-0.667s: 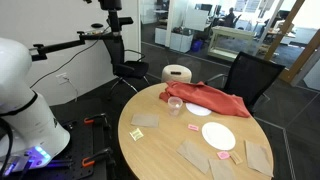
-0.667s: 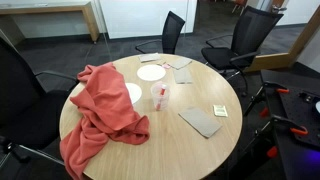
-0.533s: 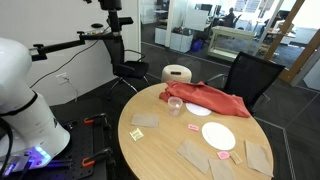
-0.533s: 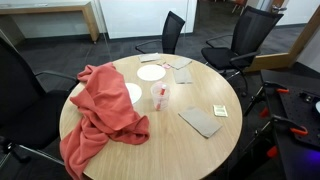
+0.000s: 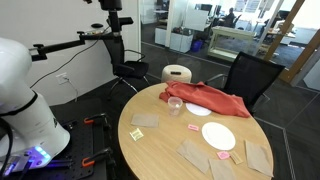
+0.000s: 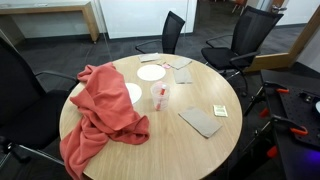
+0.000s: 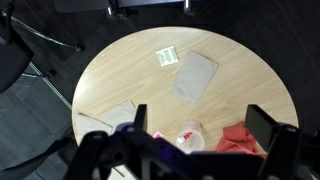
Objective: Put the marker on the table
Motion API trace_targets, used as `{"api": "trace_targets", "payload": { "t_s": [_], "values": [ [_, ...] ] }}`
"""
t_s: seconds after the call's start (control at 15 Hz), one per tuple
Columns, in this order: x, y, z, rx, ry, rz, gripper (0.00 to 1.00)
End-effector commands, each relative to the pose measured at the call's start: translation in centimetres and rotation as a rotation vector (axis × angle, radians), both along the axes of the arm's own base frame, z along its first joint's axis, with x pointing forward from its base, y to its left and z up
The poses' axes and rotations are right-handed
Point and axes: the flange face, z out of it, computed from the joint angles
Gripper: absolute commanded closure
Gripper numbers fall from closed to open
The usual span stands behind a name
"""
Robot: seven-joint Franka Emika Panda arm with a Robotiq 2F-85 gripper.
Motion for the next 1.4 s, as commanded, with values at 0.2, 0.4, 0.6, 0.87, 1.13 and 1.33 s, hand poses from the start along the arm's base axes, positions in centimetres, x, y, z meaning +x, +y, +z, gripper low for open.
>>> {"api": "trace_targets", "payload": {
  "t_s": [0.2,0.4,0.6,0.87,1.13,1.33],
  "values": [
    [4.1,-0.5,-1.0,0.034,-0.075,-0.266,0.00],
    [6.1,-0.8,-2.6,0.052,-0.115,-0.427,0.00],
    [8.0,-1.4,-3.9,0.080,-0.158,-0.591,0.00],
    [10.2,-2.1,-5.6,0.117,-0.241,-0.797,0.00],
    [12.0,-3.2,-7.0,0.127,-0.347,-0.996,0.00],
    [12.9,-4.0,-8.0,0.107,-0.407,-1.126,0.00]
  ]
}}
